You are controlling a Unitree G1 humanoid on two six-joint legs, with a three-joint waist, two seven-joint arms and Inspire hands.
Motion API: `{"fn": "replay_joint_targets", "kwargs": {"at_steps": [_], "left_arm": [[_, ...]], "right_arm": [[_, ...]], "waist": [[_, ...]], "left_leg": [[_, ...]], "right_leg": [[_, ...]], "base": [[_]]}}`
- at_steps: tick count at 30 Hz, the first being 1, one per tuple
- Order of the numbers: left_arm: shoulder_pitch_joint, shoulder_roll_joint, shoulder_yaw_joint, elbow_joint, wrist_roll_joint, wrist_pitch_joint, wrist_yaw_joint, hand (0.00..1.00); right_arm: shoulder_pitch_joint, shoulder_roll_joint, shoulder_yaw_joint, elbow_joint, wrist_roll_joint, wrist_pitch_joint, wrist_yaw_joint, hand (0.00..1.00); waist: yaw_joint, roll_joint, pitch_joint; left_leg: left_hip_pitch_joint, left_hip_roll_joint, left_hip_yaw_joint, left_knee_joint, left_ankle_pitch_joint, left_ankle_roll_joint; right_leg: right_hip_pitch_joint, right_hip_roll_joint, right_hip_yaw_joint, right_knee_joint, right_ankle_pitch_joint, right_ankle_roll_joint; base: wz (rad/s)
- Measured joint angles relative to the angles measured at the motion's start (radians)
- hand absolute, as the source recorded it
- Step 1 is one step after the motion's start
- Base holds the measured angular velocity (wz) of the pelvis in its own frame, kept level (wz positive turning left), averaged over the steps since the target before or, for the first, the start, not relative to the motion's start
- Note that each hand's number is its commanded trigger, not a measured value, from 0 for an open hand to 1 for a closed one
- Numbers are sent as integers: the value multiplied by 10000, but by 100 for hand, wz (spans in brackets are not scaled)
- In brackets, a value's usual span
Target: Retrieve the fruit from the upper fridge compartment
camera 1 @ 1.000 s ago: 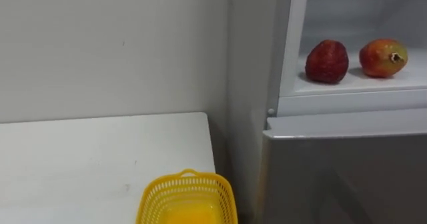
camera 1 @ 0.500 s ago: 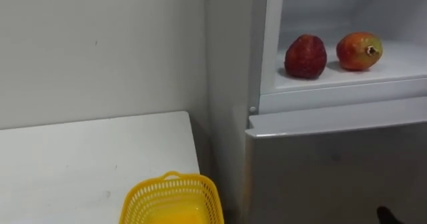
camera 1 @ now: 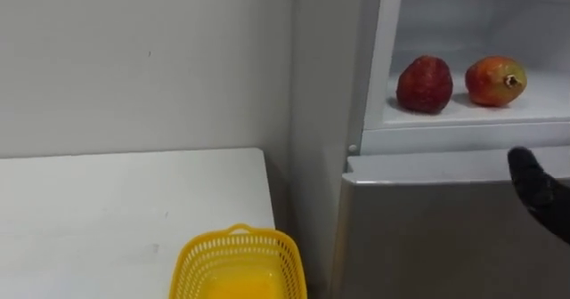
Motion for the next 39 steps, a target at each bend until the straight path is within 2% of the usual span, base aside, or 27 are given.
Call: {"fn": "replay_joint_targets", "kwargs": {"at_steps": [1,3,5,8,14,18,19,21,25,29,39], "left_arm": [[-38,66,-24,-12,45,75,-64,0],[-95,91,-30,-15,314,126,-130,0],[-118,109,-96,-57,579,218,-285,0],[-209,142,-215,-102,753,317,-514,0],[-230,231,-186,-108,957,406,-737,0],[-262,220,-180,-152,1166,558,-830,0],[-270,220,-181,-183,1173,598,-834,0],[-282,221,-182,-198,1170,608,-834,0],[-361,220,-177,-193,1179,615,-945,0],[-435,221,-83,-206,1417,631,-1107,0],[-436,210,19,-232,1550,862,-1414,0]], "right_arm": [[-84,-1,0,21,0,0,10,0],[-202,-31,2,84,10,-17,108,0],[-499,-306,-8,489,74,-27,245,0],[-1496,-673,-15,1364,200,14,531,0],[-2283,-1390,-19,2199,1105,122,631,0],[-2520,-1421,-17,2503,1267,388,874,0],[-2549,-1422,-10,2544,1288,452,937,0],[-2685,-1425,-6,2814,1256,477,965,0],[-3509,-1473,-6,4083,1703,519,1288,0],[-4220,-1484,-16,5116,2275,685,1786,0],[-4853,-1561,3,5502,2292,1084,2511,0]], "waist": [[3,-60,38],[37,-102,59],[114,-93,58],[129,-86,98],[269,-159,87],[352,-200,84],[469,-200,88],[484,-218,91],[515,-297,122],[515,-342,105],[565,-344,82]], "left_leg": [[22,10,-68,28,0,-4],[32,16,-89,34,-2,-7],[-93,14,-144,81,-1,-4],[-130,10,-158,143,2,-2],[-145,27,-407,240,27,-42],[-262,22,-449,280,27,-43],[-277,17,-471,291,27,-43],[-286,7,-538,311,27,-43],[-263,4,-592,349,29,-41],[-315,2,-638,423,29,-42],[-406,1,-681,504,29,-42]], "right_leg": [[73,-6,-119,-12,1,-1],[52,-11,-174,-42,4,-1],[99,-23,-461,-165,77,-21],[84,-31,-490,-166,83,-31],[131,-22,-708,-176,83,-31],[79,-29,-753,-197,83,-31],[79,-33,-771,-197,83,-31],[98,-63,-958,-194,83,-31],[226,-87,-1077,-217,84,-31],[259,-101,-1200,-296,103,-52],[221,-91,-1218,-316,109,-63]], "base": [[18],[9],[4],[0],[11],[4],[6],[9],[6],[5],[1]]}}
